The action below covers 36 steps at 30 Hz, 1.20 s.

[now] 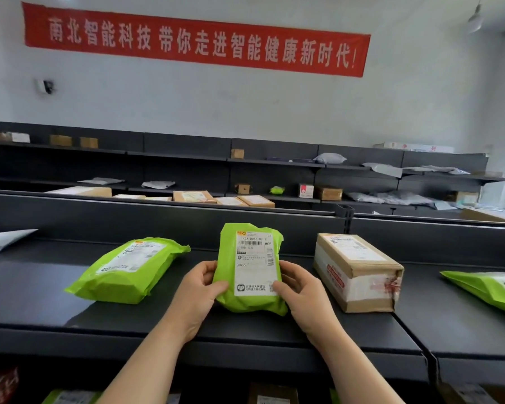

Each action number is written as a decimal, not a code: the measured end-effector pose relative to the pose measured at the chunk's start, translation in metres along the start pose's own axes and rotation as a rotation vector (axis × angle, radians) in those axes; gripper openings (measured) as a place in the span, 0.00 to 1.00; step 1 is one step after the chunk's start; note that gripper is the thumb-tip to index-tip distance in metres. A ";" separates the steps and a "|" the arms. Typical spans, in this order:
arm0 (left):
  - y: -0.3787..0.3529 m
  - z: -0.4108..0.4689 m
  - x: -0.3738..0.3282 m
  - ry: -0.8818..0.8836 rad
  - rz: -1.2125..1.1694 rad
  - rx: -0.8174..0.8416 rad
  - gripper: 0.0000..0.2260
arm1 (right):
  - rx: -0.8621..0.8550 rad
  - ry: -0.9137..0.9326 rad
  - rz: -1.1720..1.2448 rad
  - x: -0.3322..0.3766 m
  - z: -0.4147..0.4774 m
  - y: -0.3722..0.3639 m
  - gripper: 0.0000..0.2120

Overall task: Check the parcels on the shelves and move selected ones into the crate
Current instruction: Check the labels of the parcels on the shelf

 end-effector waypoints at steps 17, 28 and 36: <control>-0.016 -0.029 -0.044 -0.401 0.466 -0.132 0.20 | -0.316 0.051 -0.180 0.040 -0.030 0.048 0.10; -0.172 -0.019 -0.026 -0.019 0.214 0.172 0.24 | -0.588 -0.025 -0.241 0.040 -0.028 0.204 0.11; -0.221 0.007 0.034 0.206 -0.046 0.242 0.23 | -0.160 -0.359 0.053 -0.045 0.010 0.194 0.17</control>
Point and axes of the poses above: each hand's wrist, its own z-axis towards the middle knuckle, its own y-axis out of the back of the hand, x = y × z, the point moved 7 cm from there along z, towards the middle knuckle, and after that the axes turned 7 degrees about -z, right-handed, at the moved point
